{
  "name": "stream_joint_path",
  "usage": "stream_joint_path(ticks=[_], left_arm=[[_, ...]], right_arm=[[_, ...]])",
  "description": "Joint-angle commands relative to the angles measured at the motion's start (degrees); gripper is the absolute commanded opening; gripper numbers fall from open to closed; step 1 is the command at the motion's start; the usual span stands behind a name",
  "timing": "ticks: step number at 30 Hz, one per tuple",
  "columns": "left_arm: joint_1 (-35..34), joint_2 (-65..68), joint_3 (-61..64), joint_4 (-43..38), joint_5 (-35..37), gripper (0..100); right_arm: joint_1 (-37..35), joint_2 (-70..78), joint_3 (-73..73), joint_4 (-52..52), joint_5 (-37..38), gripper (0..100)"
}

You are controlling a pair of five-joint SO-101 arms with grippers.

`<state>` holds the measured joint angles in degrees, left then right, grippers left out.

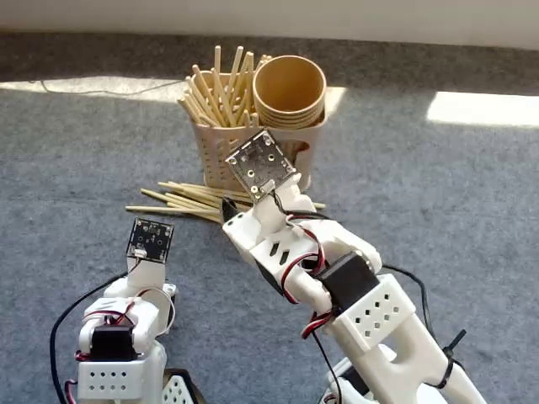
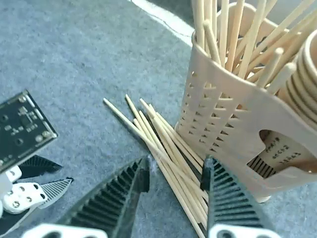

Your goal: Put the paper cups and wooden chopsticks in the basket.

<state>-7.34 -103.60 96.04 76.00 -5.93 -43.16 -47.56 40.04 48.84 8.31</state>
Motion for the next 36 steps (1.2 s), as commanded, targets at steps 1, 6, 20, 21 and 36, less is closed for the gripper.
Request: stream_joint_path(ticks=[1,6,20,21,36], left_arm=[[0.84,-0.40,1.10,0.18,-0.35,10],[0.84,-0.40,1.10,0.18,-0.35,10],[0.84,-0.40,1.10,0.18,-0.35,10],[0.84,-0.40,1.10,0.18,-0.35,10],[0.84,-0.40,1.10,0.18,-0.35,10]], right_arm=[[-0.75,-1.19,4.26,-5.49,4.48,17.7],[-0.75,1.36,11.30,-12.26,7.30,17.7],[4.53,34.42,-2.07,-18.68,7.82,17.7],[4.79,36.00,-2.77,-18.68,7.82,17.7],[4.97,49.36,-6.73,-18.68,13.01,16.5]])
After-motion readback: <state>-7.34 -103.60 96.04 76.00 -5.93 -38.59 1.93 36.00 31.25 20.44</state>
